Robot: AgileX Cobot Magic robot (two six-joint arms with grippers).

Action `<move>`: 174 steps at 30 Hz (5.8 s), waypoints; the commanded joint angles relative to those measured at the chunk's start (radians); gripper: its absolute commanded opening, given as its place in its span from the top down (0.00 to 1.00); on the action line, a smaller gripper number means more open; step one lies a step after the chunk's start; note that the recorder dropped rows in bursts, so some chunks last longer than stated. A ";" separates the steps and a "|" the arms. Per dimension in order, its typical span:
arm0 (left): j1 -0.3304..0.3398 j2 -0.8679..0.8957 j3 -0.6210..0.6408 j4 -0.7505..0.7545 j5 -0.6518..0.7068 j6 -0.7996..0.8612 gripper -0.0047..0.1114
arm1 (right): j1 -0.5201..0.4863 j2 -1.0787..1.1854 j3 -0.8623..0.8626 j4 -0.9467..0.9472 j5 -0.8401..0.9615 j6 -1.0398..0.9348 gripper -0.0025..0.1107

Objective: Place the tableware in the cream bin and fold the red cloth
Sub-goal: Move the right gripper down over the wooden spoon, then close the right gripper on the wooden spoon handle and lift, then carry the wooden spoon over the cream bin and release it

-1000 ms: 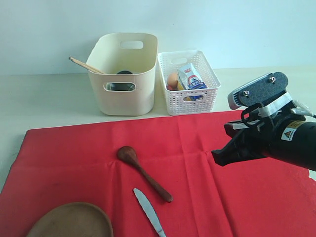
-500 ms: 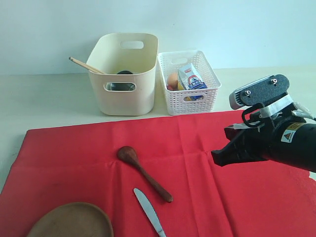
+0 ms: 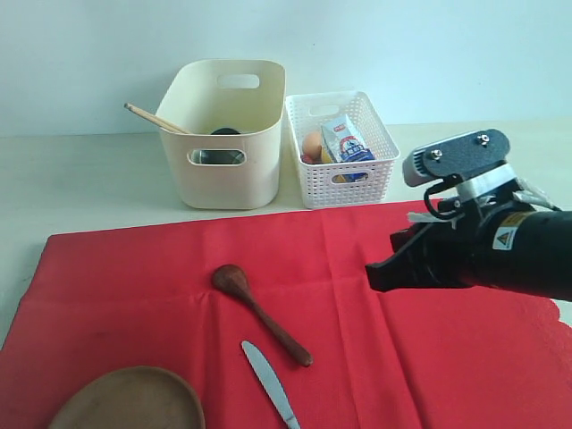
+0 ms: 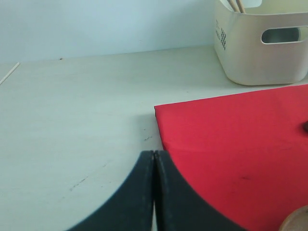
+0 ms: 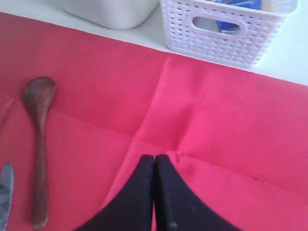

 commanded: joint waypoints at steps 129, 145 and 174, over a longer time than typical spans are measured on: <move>-0.015 -0.006 0.003 0.003 -0.008 0.000 0.96 | 0.122 0.326 -0.686 -0.124 -0.174 -0.171 0.98; -0.015 -0.006 0.003 0.003 -0.008 0.000 0.96 | 0.077 0.522 -0.902 -0.141 -0.267 -0.094 0.98; -0.015 -0.006 0.003 0.003 -0.008 0.000 0.96 | 0.013 0.790 -0.928 -0.174 -0.639 0.154 0.98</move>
